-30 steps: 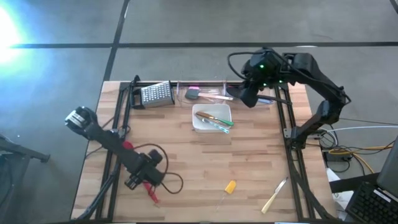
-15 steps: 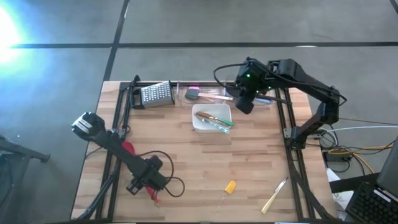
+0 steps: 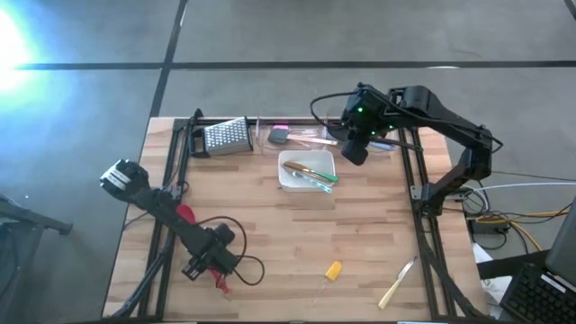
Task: Pick & Place Kitchen Items
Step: Put the pink serving spoon into the right transparent bin
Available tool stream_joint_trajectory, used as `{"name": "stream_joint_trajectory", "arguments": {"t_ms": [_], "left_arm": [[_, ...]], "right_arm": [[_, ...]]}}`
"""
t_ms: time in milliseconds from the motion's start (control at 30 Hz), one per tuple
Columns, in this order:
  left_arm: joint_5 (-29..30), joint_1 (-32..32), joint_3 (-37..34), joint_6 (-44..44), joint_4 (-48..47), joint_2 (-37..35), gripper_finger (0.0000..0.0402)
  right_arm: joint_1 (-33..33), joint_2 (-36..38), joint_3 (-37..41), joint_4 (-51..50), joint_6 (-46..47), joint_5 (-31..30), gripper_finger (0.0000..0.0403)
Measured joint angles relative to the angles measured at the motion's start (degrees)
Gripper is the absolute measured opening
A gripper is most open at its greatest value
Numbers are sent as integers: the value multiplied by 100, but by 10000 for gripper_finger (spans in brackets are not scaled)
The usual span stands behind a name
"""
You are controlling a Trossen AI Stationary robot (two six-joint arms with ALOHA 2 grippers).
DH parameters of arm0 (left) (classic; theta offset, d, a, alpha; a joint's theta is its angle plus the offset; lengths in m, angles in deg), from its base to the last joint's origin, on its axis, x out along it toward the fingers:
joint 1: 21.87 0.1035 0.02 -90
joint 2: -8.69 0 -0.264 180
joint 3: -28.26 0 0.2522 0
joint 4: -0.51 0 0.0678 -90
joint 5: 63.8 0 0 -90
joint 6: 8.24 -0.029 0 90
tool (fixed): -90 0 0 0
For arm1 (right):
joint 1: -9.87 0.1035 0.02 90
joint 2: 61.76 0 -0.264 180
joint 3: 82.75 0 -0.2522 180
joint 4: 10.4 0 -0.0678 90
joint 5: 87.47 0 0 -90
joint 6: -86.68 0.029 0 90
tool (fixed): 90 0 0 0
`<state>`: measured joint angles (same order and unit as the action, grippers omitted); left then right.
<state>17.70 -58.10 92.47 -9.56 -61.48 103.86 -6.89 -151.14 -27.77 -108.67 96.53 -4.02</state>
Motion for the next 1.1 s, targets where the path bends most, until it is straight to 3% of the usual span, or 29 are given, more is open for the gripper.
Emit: {"name": "stream_joint_trajectory", "arguments": {"t_ms": [167,400,633,833,1000,1100], "left_arm": [[225,4,-288,-9,439,4,194],[384,18,-617,-231,771,-9,74],[518,76,-428,-651,601,13,73],[696,326,310,-1365,-198,19,67],[1557,760,925,-1799,-254,-28,62],[1658,998,1290,-1884,-305,-39,62]], "right_arm": [[0,2,-205,3,0,0,66],[0,7,-382,25,-42,1,69],[0,15,-387,144,-138,4,58],[0,17,-387,206,-151,4,58],[2,17,-465,246,-148,7,63],[2,35,-531,233,-140,9,62]]}}
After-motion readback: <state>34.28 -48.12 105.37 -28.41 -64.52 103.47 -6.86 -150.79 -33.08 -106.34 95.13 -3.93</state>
